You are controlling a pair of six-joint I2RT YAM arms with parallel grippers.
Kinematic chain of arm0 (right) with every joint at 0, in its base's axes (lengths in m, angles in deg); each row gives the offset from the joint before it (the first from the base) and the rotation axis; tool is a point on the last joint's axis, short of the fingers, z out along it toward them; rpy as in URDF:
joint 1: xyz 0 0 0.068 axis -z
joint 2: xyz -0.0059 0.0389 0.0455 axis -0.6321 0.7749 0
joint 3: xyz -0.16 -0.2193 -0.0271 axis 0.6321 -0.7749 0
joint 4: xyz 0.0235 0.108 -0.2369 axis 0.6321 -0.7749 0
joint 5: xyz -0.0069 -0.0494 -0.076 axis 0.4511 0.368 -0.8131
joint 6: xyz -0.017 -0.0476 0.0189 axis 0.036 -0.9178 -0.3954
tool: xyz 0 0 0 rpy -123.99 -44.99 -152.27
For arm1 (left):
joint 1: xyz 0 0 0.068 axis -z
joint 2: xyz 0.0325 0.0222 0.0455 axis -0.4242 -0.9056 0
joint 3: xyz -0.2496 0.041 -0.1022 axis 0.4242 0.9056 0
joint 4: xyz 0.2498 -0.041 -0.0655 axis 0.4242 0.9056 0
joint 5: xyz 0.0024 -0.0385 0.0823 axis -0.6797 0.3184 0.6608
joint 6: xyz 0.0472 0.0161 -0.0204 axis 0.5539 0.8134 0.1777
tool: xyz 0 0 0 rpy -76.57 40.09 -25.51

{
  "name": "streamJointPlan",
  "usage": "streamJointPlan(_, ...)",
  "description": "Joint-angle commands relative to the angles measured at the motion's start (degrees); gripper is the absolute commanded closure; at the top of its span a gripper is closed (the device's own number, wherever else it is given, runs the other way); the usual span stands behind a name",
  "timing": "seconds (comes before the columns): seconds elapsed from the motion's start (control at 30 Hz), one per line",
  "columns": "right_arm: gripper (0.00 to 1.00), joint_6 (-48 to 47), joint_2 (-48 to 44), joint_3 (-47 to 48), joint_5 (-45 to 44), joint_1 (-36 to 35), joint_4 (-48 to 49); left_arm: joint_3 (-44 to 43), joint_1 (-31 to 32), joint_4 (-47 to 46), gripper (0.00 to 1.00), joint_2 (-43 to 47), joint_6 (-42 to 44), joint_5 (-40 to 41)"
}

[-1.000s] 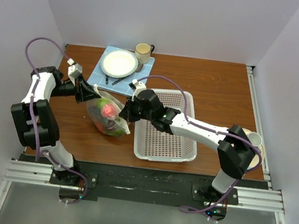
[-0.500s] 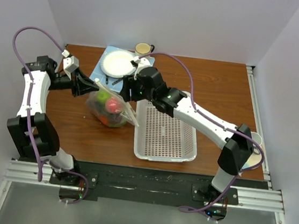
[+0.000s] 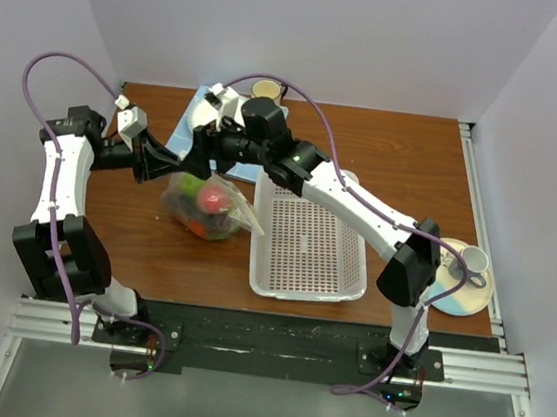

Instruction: Open the zip-top bag and remove the fake food

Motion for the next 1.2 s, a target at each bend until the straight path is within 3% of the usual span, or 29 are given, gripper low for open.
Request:
streamJointPlan(0.0, 0.37, 0.46, 4.13, 5.12, 8.34, 0.52, -0.07, -0.16, -0.2, -0.07, 0.75, 2.41, 0.72, -4.43)
streamJointPlan(0.13, 0.45, 2.48, 4.93, 3.64, 10.12, 1.31, 2.82, -0.08, -0.2, -0.07, 0.75, 2.41, 1.08, -3.72)
streamJointPlan(0.6, 0.46, 5.91, 6.42, 3.99, 11.79, 3.34, 8.63, 0.62, -0.12, -0.07, 0.75, 1.53, 1.43, -3.2)
streamJointPlan(0.7, 0.52, 7.14, 6.78, 3.81, 11.96, 3.95, 9.94, 1.06, -0.12, -0.07, 0.75, 1.44, 1.69, -2.76)
streamJointPlan(0.9, 0.74, 8.28, 6.52, 2.5, 12.49, 4.48, 11.79, 1.42, -0.2, -0.07, 0.74, 1.27, 1.95, -2.41)
streamJointPlan(1.0, 0.8, 8.63, 6.16, 1.88, 11.96, 4.57, 11.62, 1.42, -0.11, -0.07, 0.74, 1.09, 2.04, -2.58)
streamJointPlan(1.07, 0.79, 8.81, 6.08, 1.09, 11.96, 4.48, 11.7, 1.42, -0.2, -0.07, 0.74, 1.09, 2.04, -2.67)
streamJointPlan(1.17, 0.69, 8.72, 6.16, 0.3, 11.87, 4.48, 11.62, 1.59, -0.11, -0.07, 0.74, 1.0, 2.22, -2.67)
